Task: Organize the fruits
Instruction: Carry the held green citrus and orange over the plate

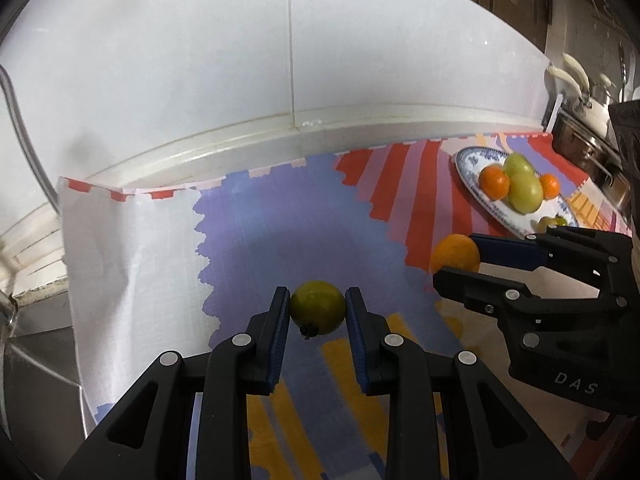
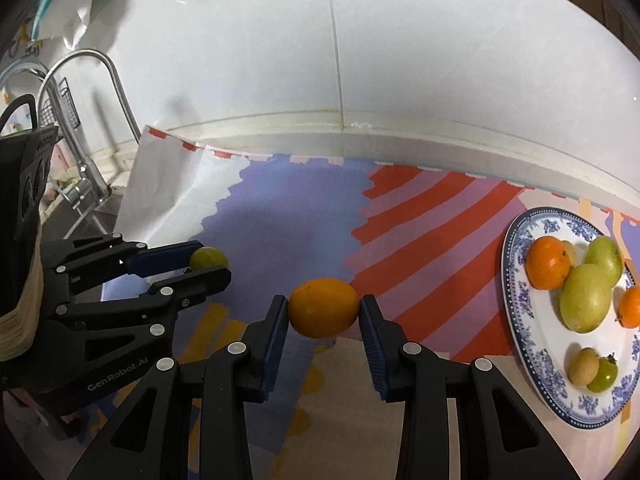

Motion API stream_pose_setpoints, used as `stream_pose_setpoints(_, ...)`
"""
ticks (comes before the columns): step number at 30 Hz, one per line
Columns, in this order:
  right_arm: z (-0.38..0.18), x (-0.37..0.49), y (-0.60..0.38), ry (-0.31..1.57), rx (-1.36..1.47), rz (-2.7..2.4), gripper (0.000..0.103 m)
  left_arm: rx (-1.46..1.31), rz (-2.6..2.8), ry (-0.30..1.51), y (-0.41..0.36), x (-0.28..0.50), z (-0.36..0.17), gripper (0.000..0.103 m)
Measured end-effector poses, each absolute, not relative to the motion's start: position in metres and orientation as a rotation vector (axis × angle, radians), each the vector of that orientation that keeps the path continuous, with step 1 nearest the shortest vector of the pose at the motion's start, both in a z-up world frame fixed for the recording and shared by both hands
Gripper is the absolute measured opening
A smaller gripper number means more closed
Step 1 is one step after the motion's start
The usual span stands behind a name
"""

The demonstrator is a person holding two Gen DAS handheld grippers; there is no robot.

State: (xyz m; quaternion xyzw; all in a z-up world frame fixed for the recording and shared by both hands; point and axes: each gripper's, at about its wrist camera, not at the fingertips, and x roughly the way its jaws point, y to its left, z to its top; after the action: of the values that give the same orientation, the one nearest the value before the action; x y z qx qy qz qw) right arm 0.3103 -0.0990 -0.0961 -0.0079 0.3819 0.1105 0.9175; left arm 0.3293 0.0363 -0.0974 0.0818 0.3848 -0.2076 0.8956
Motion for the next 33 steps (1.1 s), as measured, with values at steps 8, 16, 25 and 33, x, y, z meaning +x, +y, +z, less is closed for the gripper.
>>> stream_pose_setpoints(8, -0.067, 0.284, -0.101, 0.718, -0.018, 0.232, 0.037, 0.14, -0.401, 0.738, 0.035, 0.301, -0.064, 0.028)
stream_pose_setpoints(16, -0.039, 0.25, -0.113, 0.647, -0.013, 0.216, 0.037, 0.125, -0.404, 0.684, 0.024, 0.268, -0.037, 0.028)
stream_pose_setpoints(25, -0.016, 0.212, -0.131, 0.583, -0.006, 0.192, 0.037, 0.108, -0.419, 0.633, 0.005, 0.236, -0.01, 0.028)
stream_pose_setpoints(33, -0.002, 0.186, -0.149, 0.545, 0.003, 0.189, 0.037, 0.092, -0.43, 0.585, -0.017, 0.211, 0.009, 0.028)
